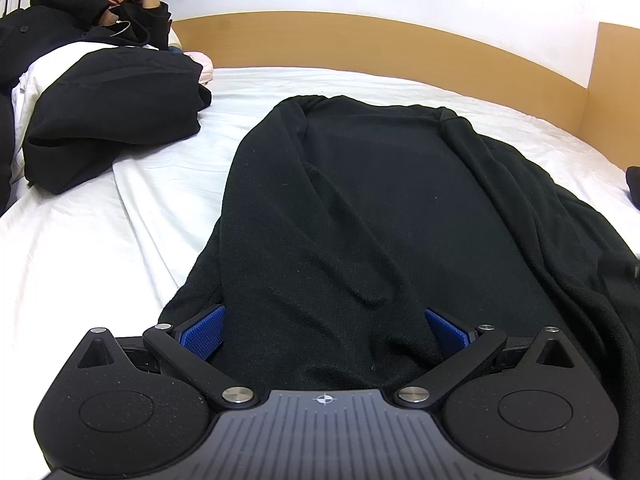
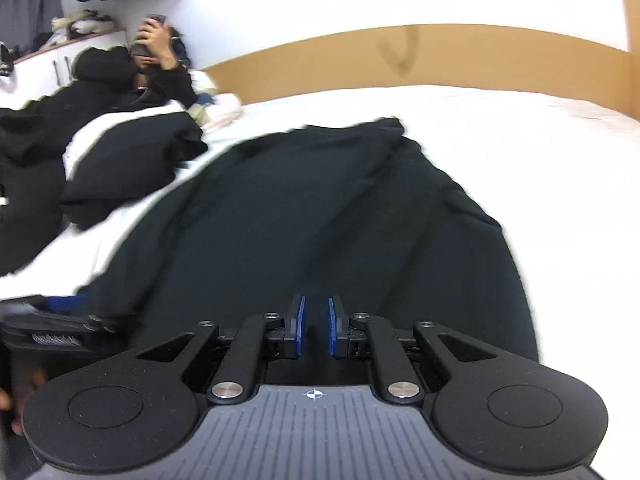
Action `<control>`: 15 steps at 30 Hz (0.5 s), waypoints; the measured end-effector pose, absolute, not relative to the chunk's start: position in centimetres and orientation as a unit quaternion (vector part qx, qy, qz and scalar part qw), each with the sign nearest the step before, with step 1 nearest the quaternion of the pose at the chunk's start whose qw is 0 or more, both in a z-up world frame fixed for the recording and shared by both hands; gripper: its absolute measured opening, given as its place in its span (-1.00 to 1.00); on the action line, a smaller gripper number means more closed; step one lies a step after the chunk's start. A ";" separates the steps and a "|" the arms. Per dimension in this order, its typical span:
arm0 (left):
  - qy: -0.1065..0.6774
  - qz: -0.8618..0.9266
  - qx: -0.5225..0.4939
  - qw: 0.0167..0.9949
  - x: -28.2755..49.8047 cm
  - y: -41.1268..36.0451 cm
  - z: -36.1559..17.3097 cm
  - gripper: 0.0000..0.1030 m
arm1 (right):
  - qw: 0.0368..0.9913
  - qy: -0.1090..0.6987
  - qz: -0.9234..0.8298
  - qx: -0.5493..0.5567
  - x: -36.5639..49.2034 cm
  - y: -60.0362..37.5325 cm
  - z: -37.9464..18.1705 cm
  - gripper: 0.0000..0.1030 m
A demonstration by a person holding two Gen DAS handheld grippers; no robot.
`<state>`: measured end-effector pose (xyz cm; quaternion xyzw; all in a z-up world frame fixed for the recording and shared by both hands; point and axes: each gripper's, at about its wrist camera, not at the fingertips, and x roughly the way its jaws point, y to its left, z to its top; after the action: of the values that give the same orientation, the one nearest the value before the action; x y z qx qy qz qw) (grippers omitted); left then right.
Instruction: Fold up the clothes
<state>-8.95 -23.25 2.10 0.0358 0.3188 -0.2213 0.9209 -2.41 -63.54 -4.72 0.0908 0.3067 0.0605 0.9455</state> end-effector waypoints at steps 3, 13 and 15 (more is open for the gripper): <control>0.319 -0.219 0.042 0.921 -9.0 -23.4 2.1 0.99 | 0.945 0.318 0.067 0.040 -3.5 -63.3 -6.1 -0.77; 0.320 -0.214 0.050 0.922 -9.0 -23.5 2.2 0.99 | 0.928 0.307 0.051 0.203 -5.1 -67.3 -5.2 -0.07; 0.320 -0.213 0.050 0.922 -9.0 -23.6 2.2 0.99 | 0.928 0.310 0.055 0.201 -5.0 -66.9 -5.4 -0.07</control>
<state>-9.01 -23.58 2.18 0.0502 0.3198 -0.2135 0.9217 -5.02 -66.93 -5.39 0.2010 0.3104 0.0545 0.9275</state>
